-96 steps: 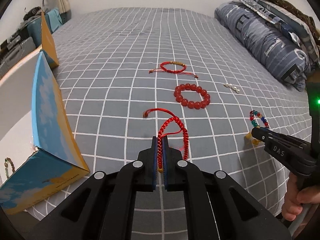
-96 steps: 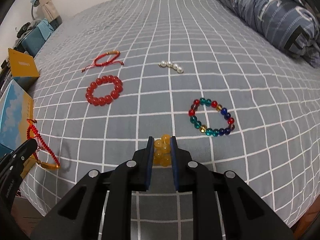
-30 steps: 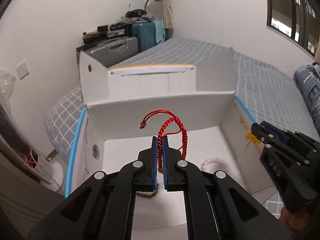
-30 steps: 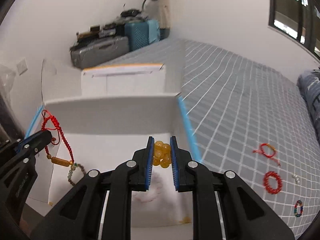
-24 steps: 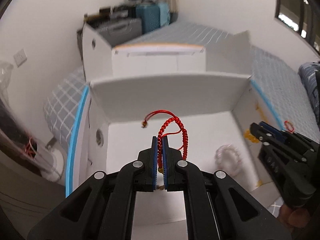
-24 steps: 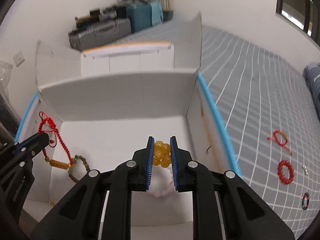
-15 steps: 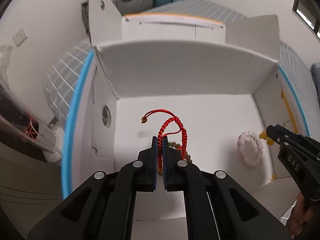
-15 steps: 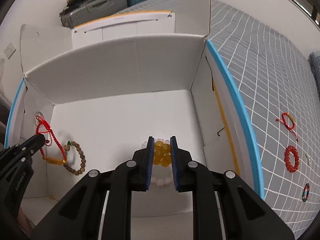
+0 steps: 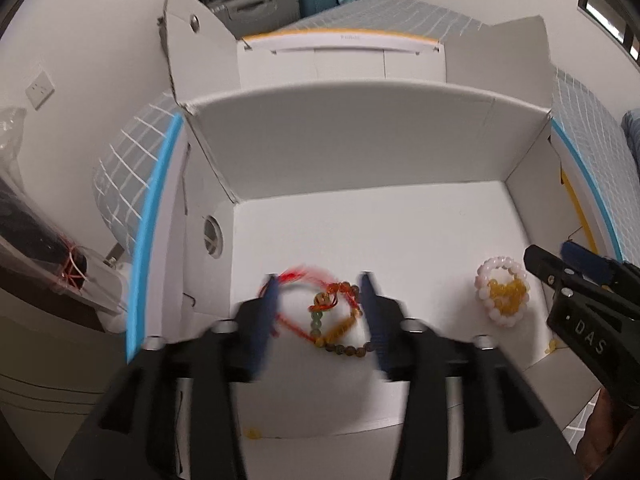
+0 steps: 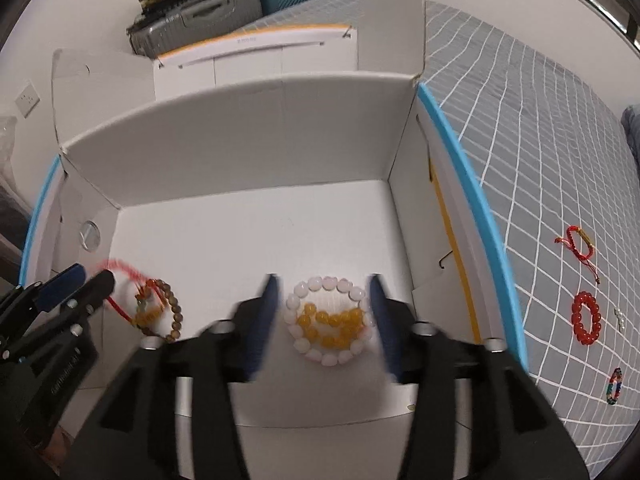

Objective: Organize jewelry
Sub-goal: 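Open both tools to drop the bracelets into the box, then move both tools back over the remaining bracelets on the bed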

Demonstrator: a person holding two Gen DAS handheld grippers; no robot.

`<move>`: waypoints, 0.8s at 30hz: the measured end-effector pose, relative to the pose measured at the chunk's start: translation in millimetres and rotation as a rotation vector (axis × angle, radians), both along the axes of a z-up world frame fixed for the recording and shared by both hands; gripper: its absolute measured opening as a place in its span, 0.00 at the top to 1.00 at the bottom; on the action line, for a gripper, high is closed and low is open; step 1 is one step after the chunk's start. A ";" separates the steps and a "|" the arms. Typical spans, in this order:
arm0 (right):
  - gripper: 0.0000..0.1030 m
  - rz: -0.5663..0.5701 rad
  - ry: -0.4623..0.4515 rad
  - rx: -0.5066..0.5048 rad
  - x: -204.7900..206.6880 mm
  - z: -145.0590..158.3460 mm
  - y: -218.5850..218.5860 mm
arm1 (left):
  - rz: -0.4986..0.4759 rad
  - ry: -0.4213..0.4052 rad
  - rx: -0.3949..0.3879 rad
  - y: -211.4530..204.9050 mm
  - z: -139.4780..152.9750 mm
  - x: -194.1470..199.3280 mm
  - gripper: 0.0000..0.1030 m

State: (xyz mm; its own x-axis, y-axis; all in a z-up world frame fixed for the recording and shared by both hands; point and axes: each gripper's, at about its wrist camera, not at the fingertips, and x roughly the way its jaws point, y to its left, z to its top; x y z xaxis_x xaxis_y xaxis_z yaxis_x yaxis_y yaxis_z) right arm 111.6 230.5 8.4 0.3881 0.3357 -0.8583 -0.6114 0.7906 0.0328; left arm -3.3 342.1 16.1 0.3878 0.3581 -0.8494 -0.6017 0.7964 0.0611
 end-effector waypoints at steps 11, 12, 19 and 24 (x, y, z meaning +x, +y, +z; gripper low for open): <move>0.07 -0.050 -0.116 0.109 -6.2 40.6 -25.2 | 0.007 -0.104 0.099 -12.2 29.9 -13.2 0.06; 0.07 -0.054 -0.123 0.112 -5.8 43.0 -27.4 | 0.004 -0.110 0.100 -13.9 31.3 -13.5 0.06; 0.07 -0.087 -0.172 0.129 -3.8 53.8 -52.9 | -0.027 -0.161 0.082 -30.7 41.4 -12.6 0.06; 0.07 -0.137 -0.214 0.146 3.4 66.0 -89.4 | -0.079 -0.221 0.076 -56.1 59.1 -2.8 0.06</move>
